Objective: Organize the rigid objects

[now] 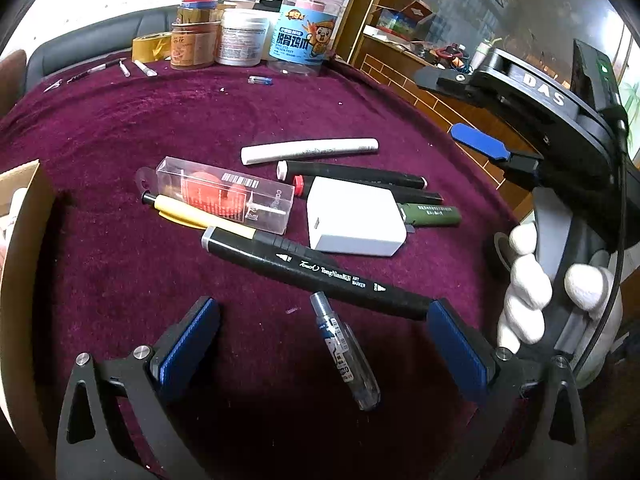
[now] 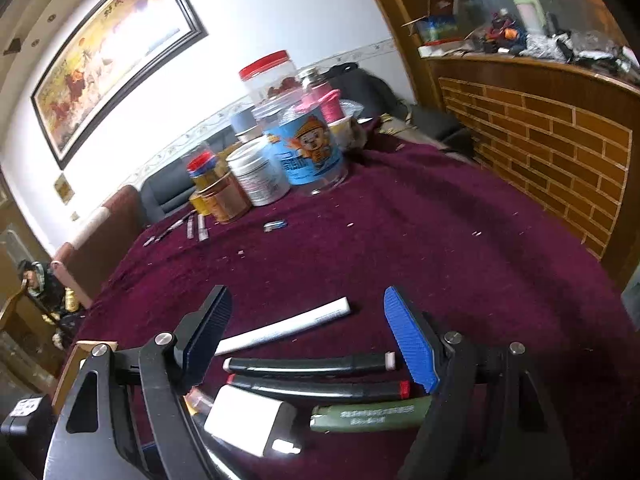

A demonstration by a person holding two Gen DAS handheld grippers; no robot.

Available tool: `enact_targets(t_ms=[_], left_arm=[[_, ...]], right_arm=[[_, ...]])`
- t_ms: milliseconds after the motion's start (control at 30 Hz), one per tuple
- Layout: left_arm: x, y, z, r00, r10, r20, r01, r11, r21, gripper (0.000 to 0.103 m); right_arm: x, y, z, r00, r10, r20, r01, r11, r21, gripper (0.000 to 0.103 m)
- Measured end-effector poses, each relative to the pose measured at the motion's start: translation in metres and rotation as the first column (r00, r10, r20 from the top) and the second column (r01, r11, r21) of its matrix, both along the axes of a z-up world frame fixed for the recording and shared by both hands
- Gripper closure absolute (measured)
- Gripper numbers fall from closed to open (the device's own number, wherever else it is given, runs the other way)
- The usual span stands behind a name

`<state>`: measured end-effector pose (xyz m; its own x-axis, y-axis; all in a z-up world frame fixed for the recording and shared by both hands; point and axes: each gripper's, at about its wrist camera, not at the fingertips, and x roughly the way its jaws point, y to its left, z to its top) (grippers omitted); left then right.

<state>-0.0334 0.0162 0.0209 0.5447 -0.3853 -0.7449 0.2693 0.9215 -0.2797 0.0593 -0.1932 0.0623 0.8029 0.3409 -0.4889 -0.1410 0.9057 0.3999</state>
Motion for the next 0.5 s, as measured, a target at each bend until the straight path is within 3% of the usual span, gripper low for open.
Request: enact_targets(t_ms=[167,300,500], left_arm=[[0.003,-0.004,-0.001,1.000,0.002,-0.002,-0.001,1.000,0.027,0.002],[0.005,-0.014,-0.002,1.000,0.001,-0.005,-0.001,0.995,0.102,0.002],[0.004,-0.010,-0.003,1.000,0.011,-0.001,-0.011,0.997,0.073,0.002]], right_arm=[[-0.009,-0.001,0.006,0.998,-0.019,0.058,0.020,1.000,-0.023,0.024],[-0.009,0.001,0.008,0.997,-0.035,0.072,0.038,0.998,-0.044,0.022],[-0.017,0.007,0.018,0.992,-0.035,0.122,0.047,0.994,-0.095,0.022]])
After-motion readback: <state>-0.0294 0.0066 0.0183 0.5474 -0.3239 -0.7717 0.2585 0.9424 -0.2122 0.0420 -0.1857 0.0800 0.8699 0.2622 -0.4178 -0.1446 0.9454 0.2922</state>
